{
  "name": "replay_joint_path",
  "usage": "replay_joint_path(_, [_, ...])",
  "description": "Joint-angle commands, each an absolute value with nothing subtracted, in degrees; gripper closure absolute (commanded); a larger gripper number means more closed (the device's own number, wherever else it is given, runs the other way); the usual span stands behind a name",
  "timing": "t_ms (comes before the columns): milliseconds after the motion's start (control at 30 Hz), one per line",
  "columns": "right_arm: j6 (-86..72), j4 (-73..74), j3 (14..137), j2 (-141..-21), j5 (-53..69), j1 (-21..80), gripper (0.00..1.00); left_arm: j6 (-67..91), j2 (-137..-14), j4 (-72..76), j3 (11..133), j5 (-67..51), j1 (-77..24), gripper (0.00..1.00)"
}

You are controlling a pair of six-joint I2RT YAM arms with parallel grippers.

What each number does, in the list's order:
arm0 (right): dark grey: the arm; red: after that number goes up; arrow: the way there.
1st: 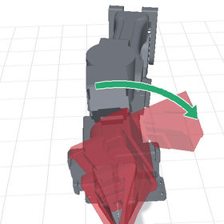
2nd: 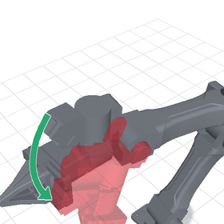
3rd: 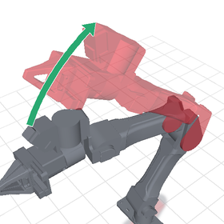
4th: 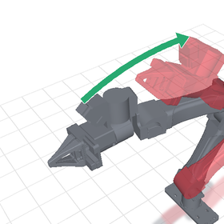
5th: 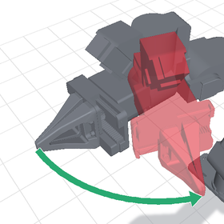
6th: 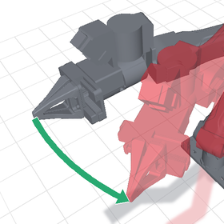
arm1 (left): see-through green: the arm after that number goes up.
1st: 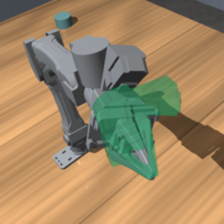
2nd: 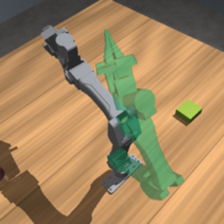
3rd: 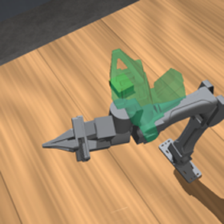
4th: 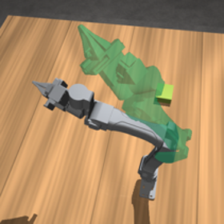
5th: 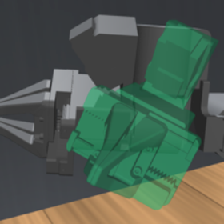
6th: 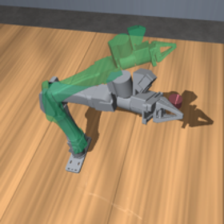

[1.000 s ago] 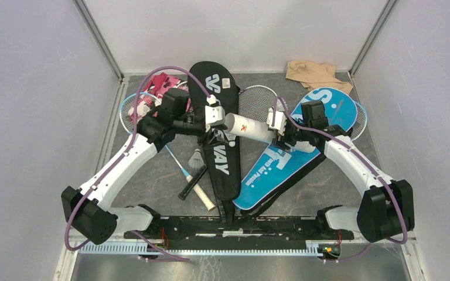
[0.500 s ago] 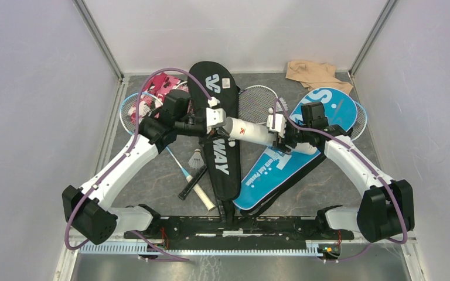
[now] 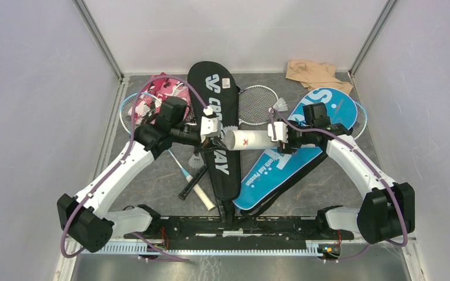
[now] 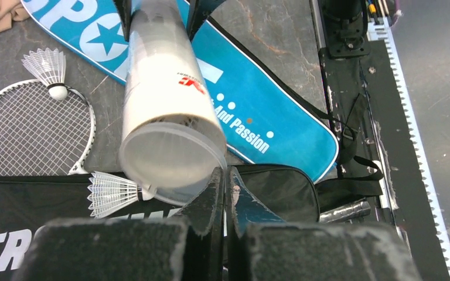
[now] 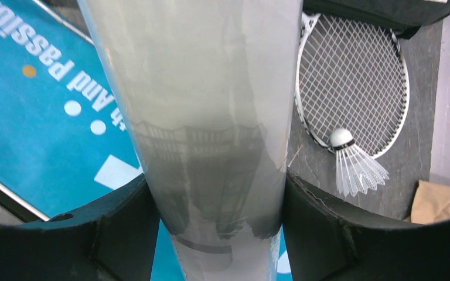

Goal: Pack up the badminton gear
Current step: Open the lid of the shuttle tube, then place the lid at the center of the board.

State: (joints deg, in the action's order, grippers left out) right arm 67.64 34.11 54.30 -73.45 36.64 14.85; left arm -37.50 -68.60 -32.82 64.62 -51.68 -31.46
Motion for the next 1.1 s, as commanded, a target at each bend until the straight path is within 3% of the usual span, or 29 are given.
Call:
replay_joint_path(0, [73.8,36.6,56.05,-71.8,35.94,13.47,0.85,-35.74,-66.51,-31.26,64.52,-57.61,-27.64,0.98])
replay_joint_path(167, [65.5,33.4,57.32,-72.66,33.61,12.14,0.86,-32.94,-66.15,-31.51,65.34,-57.76,-23.04,0.98])
replay_joint_path(400, [46.47,25.13,58.31,-72.51,25.33,11.93,0.85,-41.85,-64.85,-41.24,66.02,-39.36,-22.25,0.98])
replay_joint_path(667, [42.57,23.29,56.99,-71.81,27.04,11.94,0.84,-47.63,-69.43,-44.18,61.14,-13.56,-21.61,0.98])
replay_joint_path(1067, [40.72,22.57,56.16,-70.66,27.63,11.91,0.84,-47.49,-84.6,-35.1,56.87,-2.21,-19.33,0.98])
